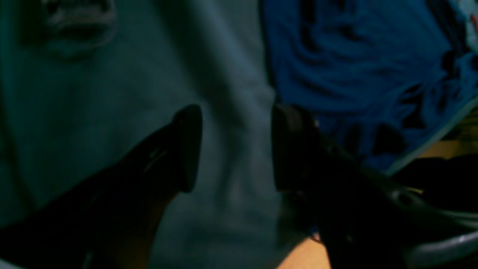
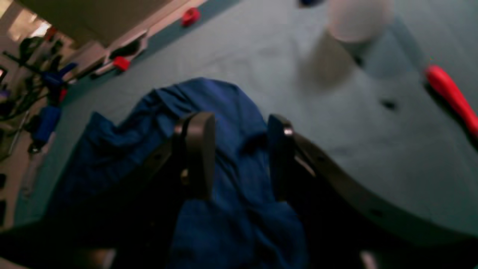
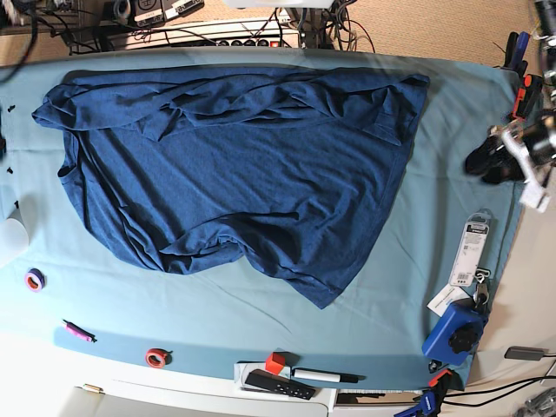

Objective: Layout the t-shirt on the table in an organized manner, then fold the t-shirt properly
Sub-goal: 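Move both grippers over the shirt hem and side and lower them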

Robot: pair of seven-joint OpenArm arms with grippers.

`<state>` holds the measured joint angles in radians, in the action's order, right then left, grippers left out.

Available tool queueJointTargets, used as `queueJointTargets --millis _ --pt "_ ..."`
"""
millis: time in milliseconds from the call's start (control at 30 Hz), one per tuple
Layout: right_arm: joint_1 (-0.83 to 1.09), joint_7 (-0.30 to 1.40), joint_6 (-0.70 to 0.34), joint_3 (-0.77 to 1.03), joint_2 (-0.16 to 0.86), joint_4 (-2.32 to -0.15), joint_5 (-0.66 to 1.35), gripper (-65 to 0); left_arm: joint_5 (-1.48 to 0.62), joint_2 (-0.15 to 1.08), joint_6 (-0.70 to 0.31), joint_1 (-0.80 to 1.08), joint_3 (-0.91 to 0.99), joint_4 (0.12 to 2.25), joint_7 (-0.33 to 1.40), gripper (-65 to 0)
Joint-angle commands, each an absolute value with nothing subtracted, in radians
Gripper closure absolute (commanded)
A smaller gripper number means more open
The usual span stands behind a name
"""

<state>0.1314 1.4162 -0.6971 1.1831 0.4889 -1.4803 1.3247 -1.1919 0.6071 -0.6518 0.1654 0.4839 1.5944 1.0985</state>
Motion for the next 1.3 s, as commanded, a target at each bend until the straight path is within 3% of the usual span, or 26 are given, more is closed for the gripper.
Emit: queueJointTargets --millis 0,233,400,633,867,1100,1267 --pt "0.104 1.396 -0.698 1.157 0.503 -1.497 1.349 -23.7 -1.199 0.620 -0.656 0.128 0.471 1.610 1.063 -31.1" --pt "-0.018 1.396 -0.698 0.840 0.399 -1.497 1.310 -23.7 -0.915 0.550 -0.594 -0.111 0.163 1.610 0.850 -30.9" --pt "-0.048 1.396 -0.698 0.646 0.313 -1.497 1.293 -23.7 -0.687 0.427 -0.518 -0.332 -0.128 1.561 0.812 -30.9" --pt "-0.050 1.396 -0.698 0.482 0.257 -1.497 1.206 -23.6 -0.524 0.223 -0.490 -0.598 -0.427 1.225 0.727 -30.9" --pt "-0.050 1.396 -0.698 0.458 0.258 -1.497 1.205 -23.6 -0.476 0.009 -0.537 -0.809 -0.491 0.818 0.663 -30.9" --pt "-0.050 1.396 -0.698 0.458 0.258 -1.497 1.203 -23.6 -0.360 -0.136 -0.533 -0.850 -0.491 0.754 0.587 -26.1" --pt "-0.050 1.396 -0.698 0.458 0.258 -1.497 1.203 -23.6 -0.195 -0.151 -0.465 -0.782 -0.496 0.712 0.484 -26.2"
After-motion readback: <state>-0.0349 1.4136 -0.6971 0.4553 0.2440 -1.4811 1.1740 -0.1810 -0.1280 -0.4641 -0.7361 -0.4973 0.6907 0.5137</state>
